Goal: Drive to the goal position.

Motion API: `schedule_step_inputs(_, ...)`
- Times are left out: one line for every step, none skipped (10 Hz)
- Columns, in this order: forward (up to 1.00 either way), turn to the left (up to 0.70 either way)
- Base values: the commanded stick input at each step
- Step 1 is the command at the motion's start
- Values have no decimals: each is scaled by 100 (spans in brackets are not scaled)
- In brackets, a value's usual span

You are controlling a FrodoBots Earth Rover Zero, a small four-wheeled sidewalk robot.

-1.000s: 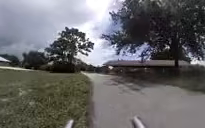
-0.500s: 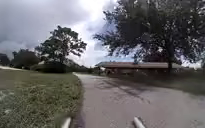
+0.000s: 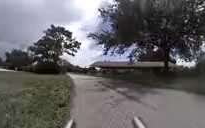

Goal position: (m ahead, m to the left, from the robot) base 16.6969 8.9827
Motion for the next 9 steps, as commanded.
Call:
schedule_step_inputs(70,0)
schedule_step_inputs(70,0)
schedule_step_inputs(70,0)
schedule_step_inputs(70,0)
schedule_step_inputs(70,0)
schedule_step_inputs(70,0)
schedule_step_inputs(70,0)
schedule_step_inputs(70,0)
schedule_step_inputs(70,0)
